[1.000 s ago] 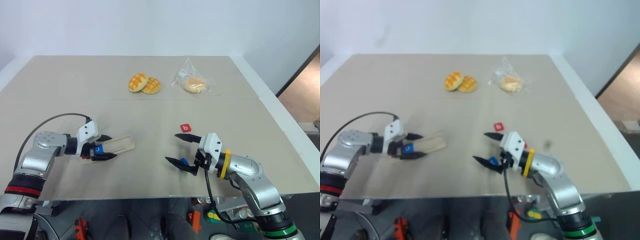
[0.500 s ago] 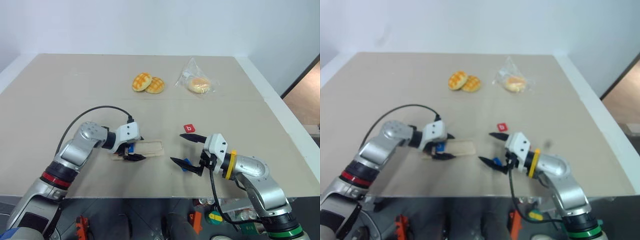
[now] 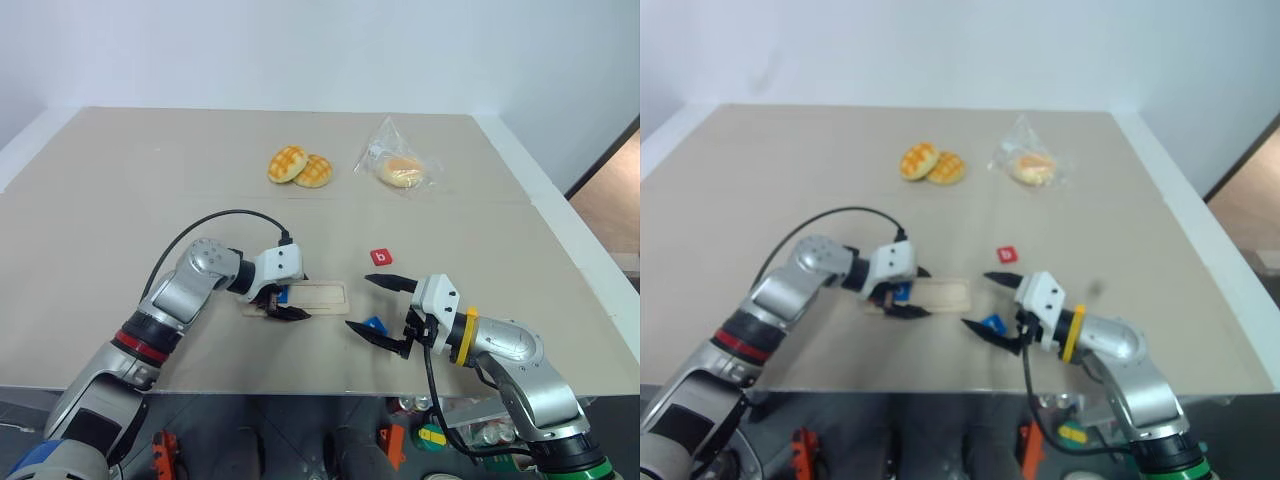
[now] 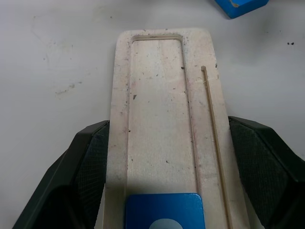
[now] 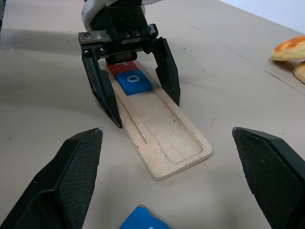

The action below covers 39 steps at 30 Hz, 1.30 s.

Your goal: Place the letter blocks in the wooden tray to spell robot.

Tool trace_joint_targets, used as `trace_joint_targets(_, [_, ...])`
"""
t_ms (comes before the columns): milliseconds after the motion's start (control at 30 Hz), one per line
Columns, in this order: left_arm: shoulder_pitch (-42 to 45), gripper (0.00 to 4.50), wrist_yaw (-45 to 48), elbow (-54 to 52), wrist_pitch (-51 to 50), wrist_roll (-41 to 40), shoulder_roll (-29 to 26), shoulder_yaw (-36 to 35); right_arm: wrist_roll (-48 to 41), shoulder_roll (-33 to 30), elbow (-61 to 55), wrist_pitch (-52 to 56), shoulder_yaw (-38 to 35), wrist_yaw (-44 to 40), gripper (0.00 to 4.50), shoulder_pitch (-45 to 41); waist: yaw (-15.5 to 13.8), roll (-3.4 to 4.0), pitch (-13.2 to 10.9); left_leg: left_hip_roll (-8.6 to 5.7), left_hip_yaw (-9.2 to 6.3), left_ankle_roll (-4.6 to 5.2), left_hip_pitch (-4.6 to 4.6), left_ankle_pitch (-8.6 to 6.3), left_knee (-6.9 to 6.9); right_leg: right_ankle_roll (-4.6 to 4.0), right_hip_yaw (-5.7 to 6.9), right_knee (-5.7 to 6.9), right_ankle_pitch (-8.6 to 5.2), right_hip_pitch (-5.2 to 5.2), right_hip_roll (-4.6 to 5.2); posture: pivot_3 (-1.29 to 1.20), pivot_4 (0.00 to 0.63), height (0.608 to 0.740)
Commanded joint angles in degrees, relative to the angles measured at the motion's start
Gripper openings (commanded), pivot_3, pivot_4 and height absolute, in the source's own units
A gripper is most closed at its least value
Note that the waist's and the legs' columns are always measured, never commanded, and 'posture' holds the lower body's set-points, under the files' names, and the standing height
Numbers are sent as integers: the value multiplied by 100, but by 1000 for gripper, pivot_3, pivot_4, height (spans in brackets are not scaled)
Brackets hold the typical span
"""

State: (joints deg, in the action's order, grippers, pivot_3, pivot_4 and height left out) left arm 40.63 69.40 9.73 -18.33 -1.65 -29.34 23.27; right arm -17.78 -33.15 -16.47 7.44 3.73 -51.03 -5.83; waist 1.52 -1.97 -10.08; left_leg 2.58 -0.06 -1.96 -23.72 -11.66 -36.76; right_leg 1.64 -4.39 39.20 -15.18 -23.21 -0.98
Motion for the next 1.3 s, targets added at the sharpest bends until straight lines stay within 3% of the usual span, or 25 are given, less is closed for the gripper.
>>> trace_joint_targets(33, [133, 3264, 133, 176, 192, 82, -13, 65, -44, -47, -111, -130, -153, -6, 4500, 9, 0, 0, 0, 0, 0, 0, 0, 0, 0, 0, 0, 0, 0, 0, 0, 0, 150, 740])
trace_joint_targets(300, [89, 3264, 345, 462, 463, 79, -14, 95, -27, -38, -114, -153, -144, 27, 4500, 46, 3, 0, 0, 0, 0, 0, 0, 0, 0, 0, 0, 0, 0, 0, 0, 0, 150, 740])
trace_joint_targets(400, [92, 4413, 358, 504, 405, 85, -37, 82, -25, -41, -129, -150, -140, 32, 4500, 63, 4, 0, 0, 0, 0, 0, 0, 0, 0, 0, 0, 0, 0, 0, 0, 0, 150, 740])
trace_joint_targets(433, [93, 4466, 353, 502, 397, 70, -38, 48, -27, -41, -135, -145, -140, 34, 4500, 69, 4, 0, 0, 0, 0, 0, 0, 0, 1, 0, -1, 0, -1, 0, 0, 0, 150, 740])
trace_joint_targets(667, [144, 4466, 354, 308, 513, -46, -202, -258, -159, 58, -126, 10, -177, 124, 4500, -138, 17, 1, 0, 3, 0, 0, 3, 0, 3, -2, -1, 0, -1, 0, -3, 0, 150, 740])
trace_joint_targets(800, [-257, 4466, 361, -568, -240, -1083, -430, -1211, -342, 100, 189, 664, -365, 423, 4500, -987, 107, 9, -6, 9, 0, 1, 3, 1, 3, -10, -2, 2, 4, -3, -9, 0, 150, 740])
trace_joint_targets(1000, [-1414, 4466, -656, -2027, -1064, -2351, -48, -2447, -87, 296, 1069, 1479, -337, 1094, 4500, -2196, 108, 11, -7, 18, 2, 2, 5, 3, 9, -17, -3, 4, 7, -6, -9, 0, 150, 740])
trace_joint_targets(1167, [-2312, 4466, -2043, -2964, -1042, -2411, 602, -2827, 256, 774, 1025, 1958, -267, 1974, 4500, -2288, 51, 11, -7, 6, -16, 1, -20, 3, 11, -40, 12, 2, 14, -15, 8, 0, 150, 740])
trace_joint_targets(1300, [-2990, 4466, -3066, -3513, -575, -1927, 1032, -2743, 812, 1408, 602, 2491, -160, 3308, 4500, -1786, 45, 11, -2, -3, -17, 1, -25, 2, 11, -38, 13, -3, 16, -15, 18, 0, 150, 740])
